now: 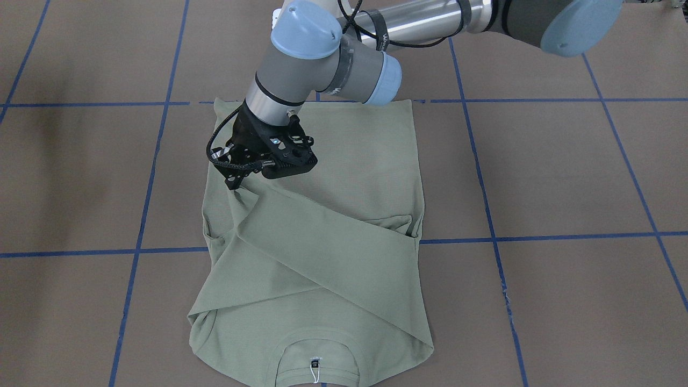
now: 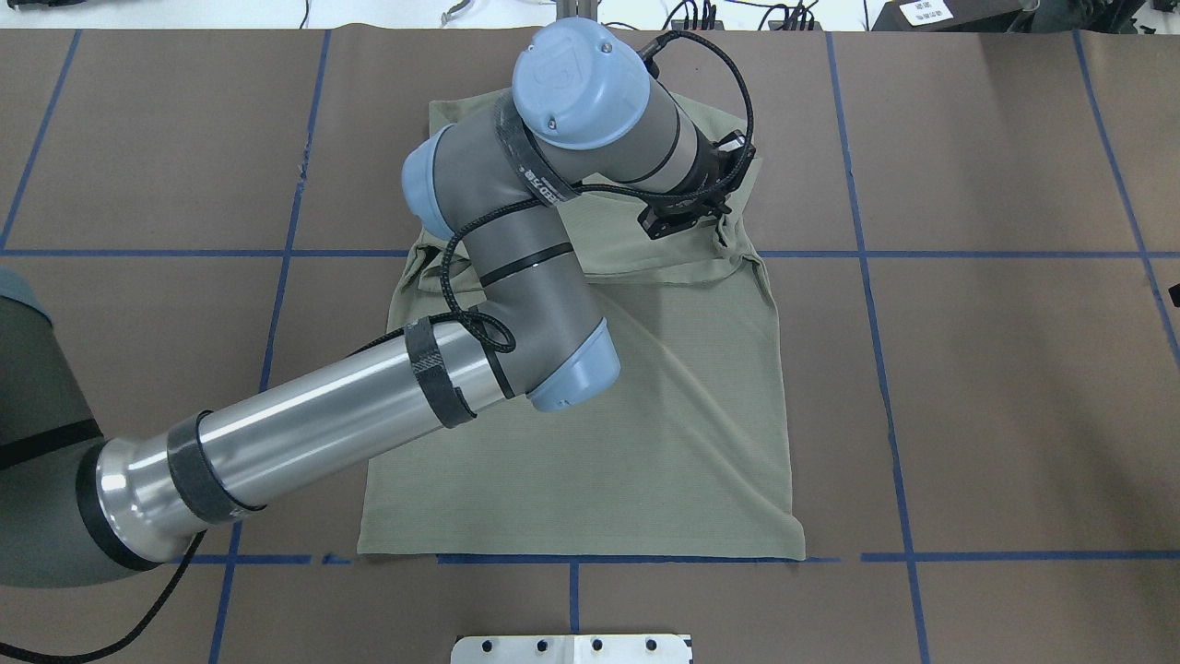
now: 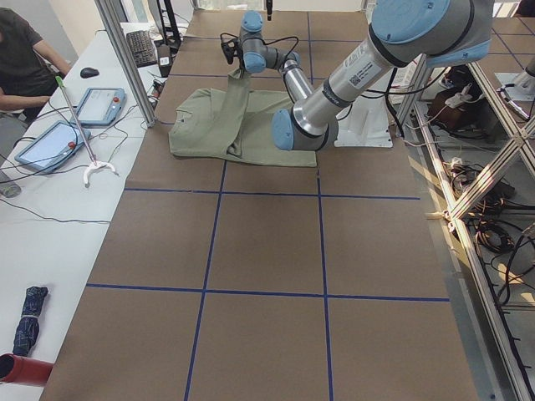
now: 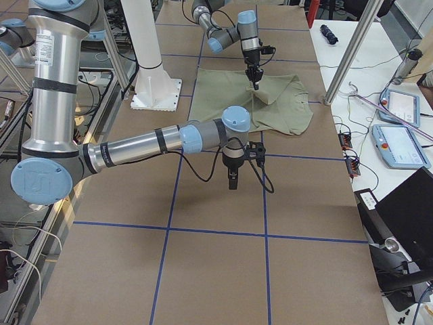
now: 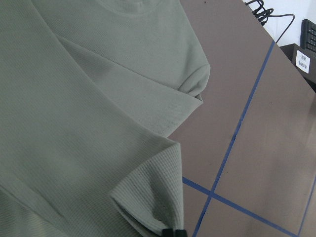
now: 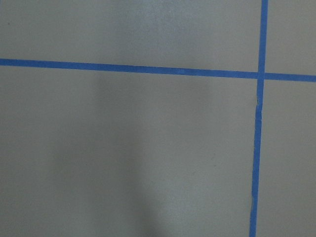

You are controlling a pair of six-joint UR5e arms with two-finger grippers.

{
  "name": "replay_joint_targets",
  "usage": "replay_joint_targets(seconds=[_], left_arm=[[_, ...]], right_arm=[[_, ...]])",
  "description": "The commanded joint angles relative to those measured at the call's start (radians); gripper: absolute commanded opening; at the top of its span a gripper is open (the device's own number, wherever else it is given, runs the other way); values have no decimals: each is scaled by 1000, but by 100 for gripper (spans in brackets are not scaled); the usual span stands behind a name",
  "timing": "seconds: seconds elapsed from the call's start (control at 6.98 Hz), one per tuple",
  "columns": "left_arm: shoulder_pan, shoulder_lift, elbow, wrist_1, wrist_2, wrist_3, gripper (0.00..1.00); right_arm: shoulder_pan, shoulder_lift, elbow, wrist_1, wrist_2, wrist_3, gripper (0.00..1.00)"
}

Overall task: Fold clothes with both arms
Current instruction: 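Grasp the other sleeve cuff with the left gripper and carry it across, then lay the sleeve on the shirt and withdraw the left gripper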

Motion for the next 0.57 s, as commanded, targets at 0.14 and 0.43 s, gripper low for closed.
replay_joint_targets(seconds=[0.14, 0.43], left_arm=[[150, -95, 119, -43, 189, 25, 99], [146, -73, 73, -43, 195, 168, 100]], right_arm=[[-2, 18, -36, 3, 5, -1, 100], [-2, 26, -28, 5, 34, -1, 100]])
